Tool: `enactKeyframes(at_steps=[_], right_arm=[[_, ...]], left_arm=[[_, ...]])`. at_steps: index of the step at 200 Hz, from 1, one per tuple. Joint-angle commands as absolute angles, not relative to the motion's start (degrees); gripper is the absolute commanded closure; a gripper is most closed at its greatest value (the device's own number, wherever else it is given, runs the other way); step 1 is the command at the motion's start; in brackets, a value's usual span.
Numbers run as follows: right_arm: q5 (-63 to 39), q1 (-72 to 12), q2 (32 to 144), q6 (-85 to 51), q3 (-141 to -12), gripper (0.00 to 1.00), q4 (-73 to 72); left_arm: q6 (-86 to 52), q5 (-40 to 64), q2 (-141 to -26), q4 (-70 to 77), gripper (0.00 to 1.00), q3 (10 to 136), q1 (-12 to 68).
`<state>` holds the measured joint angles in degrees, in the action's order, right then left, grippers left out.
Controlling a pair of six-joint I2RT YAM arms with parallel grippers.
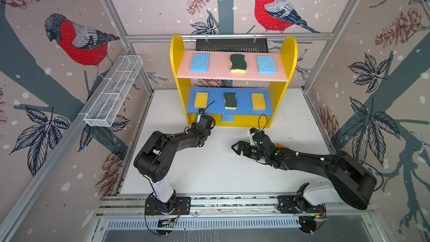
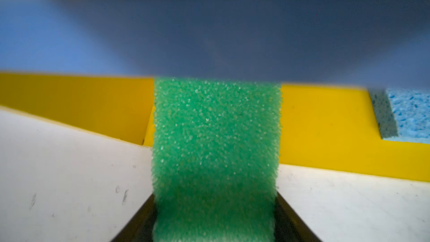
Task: Arrange cleaning sponges on a shelf
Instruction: Place the cleaning sponge on the shelf.
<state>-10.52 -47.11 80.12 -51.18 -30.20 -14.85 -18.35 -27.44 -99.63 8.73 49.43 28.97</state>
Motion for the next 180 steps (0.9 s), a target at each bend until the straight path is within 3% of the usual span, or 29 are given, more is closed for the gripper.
enactKeyframes(at_steps=[1,180], right_arm=[[-10.8,-47.2,79.7,-50.8,-30.1,0.02,-15.6],[-11.7,-47.2,80.8,-51.2,-29.3,0.02,-16.8]], left_arm=[[-18.6,-28.4,-100.7,10.0,0.35,50.4,28.8],[-18.8,-30.1,-103.7,10.5,0.33,51.2,28.6]])
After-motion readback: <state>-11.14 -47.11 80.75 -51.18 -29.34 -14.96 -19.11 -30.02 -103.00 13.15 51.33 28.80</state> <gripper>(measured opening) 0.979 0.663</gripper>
